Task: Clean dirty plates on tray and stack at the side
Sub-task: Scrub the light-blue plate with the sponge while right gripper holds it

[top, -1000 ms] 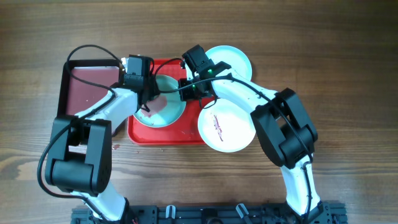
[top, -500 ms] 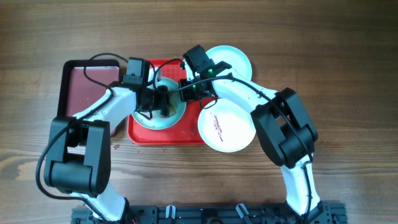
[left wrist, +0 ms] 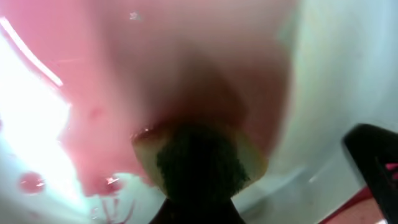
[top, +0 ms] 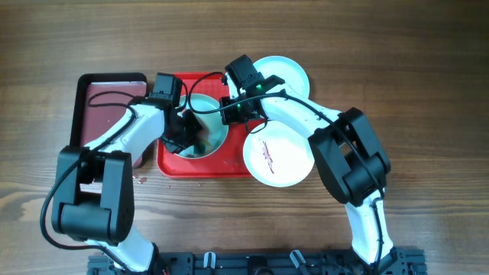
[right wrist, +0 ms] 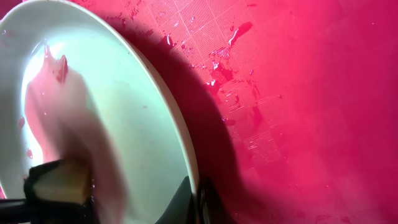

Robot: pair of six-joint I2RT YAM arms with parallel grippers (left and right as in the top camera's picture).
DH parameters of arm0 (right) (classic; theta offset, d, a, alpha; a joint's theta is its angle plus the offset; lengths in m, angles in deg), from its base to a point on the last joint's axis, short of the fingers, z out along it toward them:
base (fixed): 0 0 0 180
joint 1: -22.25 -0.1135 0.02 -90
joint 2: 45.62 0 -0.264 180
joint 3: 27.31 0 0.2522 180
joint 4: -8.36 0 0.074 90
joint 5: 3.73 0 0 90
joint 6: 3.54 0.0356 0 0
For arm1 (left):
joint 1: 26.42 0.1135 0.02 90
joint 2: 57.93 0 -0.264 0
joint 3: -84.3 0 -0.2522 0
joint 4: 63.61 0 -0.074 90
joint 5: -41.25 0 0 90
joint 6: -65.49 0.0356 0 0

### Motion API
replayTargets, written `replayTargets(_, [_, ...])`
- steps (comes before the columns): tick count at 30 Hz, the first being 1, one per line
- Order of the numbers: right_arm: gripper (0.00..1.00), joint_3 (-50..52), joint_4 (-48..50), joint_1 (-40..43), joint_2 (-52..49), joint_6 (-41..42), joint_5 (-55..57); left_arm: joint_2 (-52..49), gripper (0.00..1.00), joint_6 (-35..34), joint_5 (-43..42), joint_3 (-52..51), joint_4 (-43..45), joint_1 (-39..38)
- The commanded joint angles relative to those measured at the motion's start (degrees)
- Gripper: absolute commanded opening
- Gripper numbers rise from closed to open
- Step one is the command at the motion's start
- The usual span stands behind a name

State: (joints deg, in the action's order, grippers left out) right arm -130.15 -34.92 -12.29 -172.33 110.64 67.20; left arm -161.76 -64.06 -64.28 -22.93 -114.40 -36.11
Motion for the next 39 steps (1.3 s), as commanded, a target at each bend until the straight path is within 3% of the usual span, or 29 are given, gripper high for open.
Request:
replayTargets(1, [0.04,0.11,0.09,0.13,-1.64,-0.07,-1.55,-3.15,0.04,-0.74,2.34,-2.01,5.88,-0.2])
replayTargets(6, [0.04,0.11,-0.46,0.13,-1.64,-0.11,-1.55,-9.84,0.04,-0.81,3.06,-2.01,19.1,0.81])
replayTargets(9, [0.04,0.11,-0.48,0.13,-1.64,-0.11,-1.55,-10.56,0.04,-2.82,2.99,-1.99,21.22,3.17])
replayTargets(11, [0.04,0.11,-0.5,0.13,-1.64,-0.15,-1.53,-10.56,0.04,-12.24,2.97,-1.99,17.77,6.01])
replayTargets(16, [0.04,0.11,-0.09,0.13,-1.64,-0.11,-1.53,-10.51,0.04,-24.61,1.07,-1.99,5.79,6.93])
replayTargets(21, [0.05,0.11,-0.15,0.13,-1.64,-0.13,-1.55,-10.49,0.04,-32.44,-4.42,-1.99,-4.22,6.93])
replayTargets(24, [0.04,0.11,-0.11,0.13,-1.64,-0.13,-1.55,-10.49,0.04,-32.59,-0.57,-1.99,0.2,6.93])
replayTargets(28, [0.04,0.11,-0.09,0.13,-1.64,-0.13,-1.55,-10.51,0.04,-28.3,9.35,-1.99,13.16,6.78])
replayTargets(30, [0.04,0.11,-0.07,0.13,-1.64,-0.11,-1.53,-10.51,0.04,-27.56,13.99,-1.99,15.63,6.36])
replayTargets(33, [0.04,0.11,-0.02,0.13,-1.64,-0.13,-1.33,-10.51,0.04,-18.49,18.84,-1.99,20.2,5.07])
replayTargets(34, [0.04,0.11,0.0,0.13,-1.64,-0.09,-1.33,-10.51,0.04,-13.22,19.3,-1.99,22.34,4.44])
replayTargets(35, [0.04,0.11,0.11,0.13,-1.64,-0.04,-1.33,-10.51,0.04,0.22,19.26,-1.99,25.7,2.99])
replayTargets(36, [0.04,0.11,0.15,0.13,-1.64,-0.07,-1.33,-10.49,0.04,8.81,19.23,-1.99,26.14,1.88])
replayTargets(39, [0.04,0.11,0.44,0.15,-1.66,0.0,-1.33,-10.12,0.04,30.69,19.28,-1.99,22.69,-1.64])
